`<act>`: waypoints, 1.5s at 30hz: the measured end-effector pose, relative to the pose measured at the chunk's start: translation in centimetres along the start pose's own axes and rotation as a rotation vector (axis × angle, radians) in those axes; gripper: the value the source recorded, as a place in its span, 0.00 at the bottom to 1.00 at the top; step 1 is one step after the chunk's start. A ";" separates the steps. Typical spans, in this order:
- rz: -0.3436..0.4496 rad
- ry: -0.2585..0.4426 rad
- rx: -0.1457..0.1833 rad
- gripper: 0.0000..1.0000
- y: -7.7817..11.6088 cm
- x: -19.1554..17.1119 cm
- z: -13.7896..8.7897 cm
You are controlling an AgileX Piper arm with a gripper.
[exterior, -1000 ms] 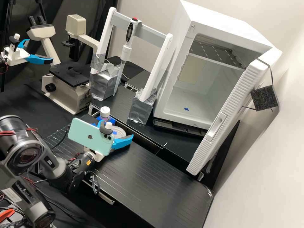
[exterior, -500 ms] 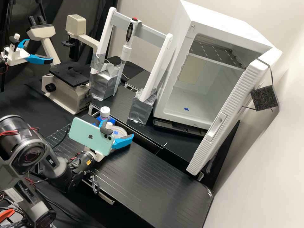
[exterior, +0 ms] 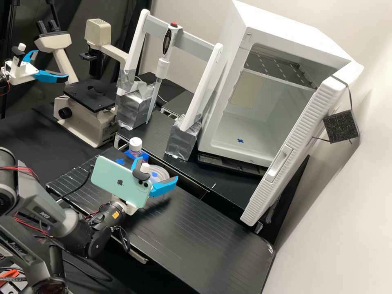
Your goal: Open the lid
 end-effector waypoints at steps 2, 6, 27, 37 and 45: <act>0.008 -0.004 0.009 0.00 0.3 -0.4 0.0; 0.037 -0.031 0.028 0.00 1.0 -1.2 0.1; 0.330 -0.306 0.122 0.00 3.5 -2.0 4.6; 0.278 -0.304 0.027 0.00 2.6 -0.8 4.3; 0.272 -0.308 0.018 1.00 2.4 -0.7 4.4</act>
